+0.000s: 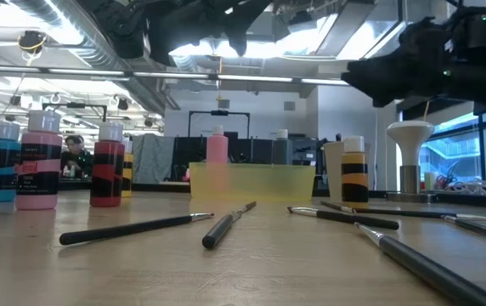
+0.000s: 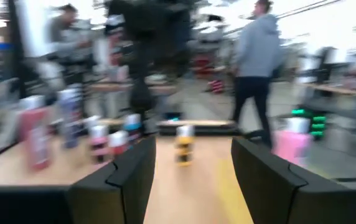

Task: Pick & Place Paint Supplies
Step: Put the small yellow paint bottle into the yellow bin

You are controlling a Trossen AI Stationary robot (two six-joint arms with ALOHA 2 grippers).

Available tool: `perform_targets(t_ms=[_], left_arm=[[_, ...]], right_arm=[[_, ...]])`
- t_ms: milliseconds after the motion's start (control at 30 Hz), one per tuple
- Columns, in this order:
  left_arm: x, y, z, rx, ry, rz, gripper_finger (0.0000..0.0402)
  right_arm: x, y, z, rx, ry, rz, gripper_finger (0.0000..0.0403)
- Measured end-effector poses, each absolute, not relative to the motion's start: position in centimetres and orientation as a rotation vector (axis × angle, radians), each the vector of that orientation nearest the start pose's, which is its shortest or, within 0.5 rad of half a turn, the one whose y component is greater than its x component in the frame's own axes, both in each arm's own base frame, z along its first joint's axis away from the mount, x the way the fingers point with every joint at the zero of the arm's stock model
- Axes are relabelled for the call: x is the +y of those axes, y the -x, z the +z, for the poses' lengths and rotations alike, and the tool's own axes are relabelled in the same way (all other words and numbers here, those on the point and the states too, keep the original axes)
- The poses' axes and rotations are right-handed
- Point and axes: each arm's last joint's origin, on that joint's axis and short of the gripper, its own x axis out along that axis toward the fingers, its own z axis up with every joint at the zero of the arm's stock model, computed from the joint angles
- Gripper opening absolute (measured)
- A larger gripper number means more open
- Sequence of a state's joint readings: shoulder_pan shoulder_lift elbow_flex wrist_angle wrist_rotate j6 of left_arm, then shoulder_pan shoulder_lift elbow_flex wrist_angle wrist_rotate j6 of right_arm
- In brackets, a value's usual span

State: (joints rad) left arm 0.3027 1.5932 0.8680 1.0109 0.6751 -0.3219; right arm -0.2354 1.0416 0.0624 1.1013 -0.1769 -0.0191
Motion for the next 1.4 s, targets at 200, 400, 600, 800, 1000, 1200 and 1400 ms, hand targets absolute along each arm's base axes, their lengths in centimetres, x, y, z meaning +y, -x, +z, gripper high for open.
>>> perform_targets(t_ms=[200,400,600,800,1000,1200,1400], left_arm=[[8.3,-32.7,27.0,-0.139,0.215,-0.4,0.0137],[8.3,-32.7,26.9,-0.126,0.223,-0.398,0.0137],[8.3,-32.7,26.9,-0.126,0.223,-0.398,0.0137],[8.3,-32.7,26.9,-0.127,0.223,-0.398,0.0137],[8.3,-32.7,26.9,-0.127,0.222,-0.397,0.0137],[8.3,-32.7,26.9,-0.127,0.223,-0.395,0.0137],[8.3,-32.7,26.9,-0.127,0.223,-0.395,0.0136]], right_arm=[[-2.0,-16.8,16.0,0.013,0.016,0.12,0.0213],[-1.5,-16.8,15.8,0.039,0.018,0.127,0.0213],[-1.4,-16.8,15.0,0.12,-0.009,0.131,0.0213],[-1.4,-16.7,14.6,0.163,-0.01,0.135,0.0213],[-1.4,-16.6,14.0,0.221,-0.014,0.137,0.0213],[-1.4,-16.6,13.9,0.232,-0.016,0.137,0.0213],[-1.5,-16.5,13.6,0.269,-0.016,0.087,0.0213]])
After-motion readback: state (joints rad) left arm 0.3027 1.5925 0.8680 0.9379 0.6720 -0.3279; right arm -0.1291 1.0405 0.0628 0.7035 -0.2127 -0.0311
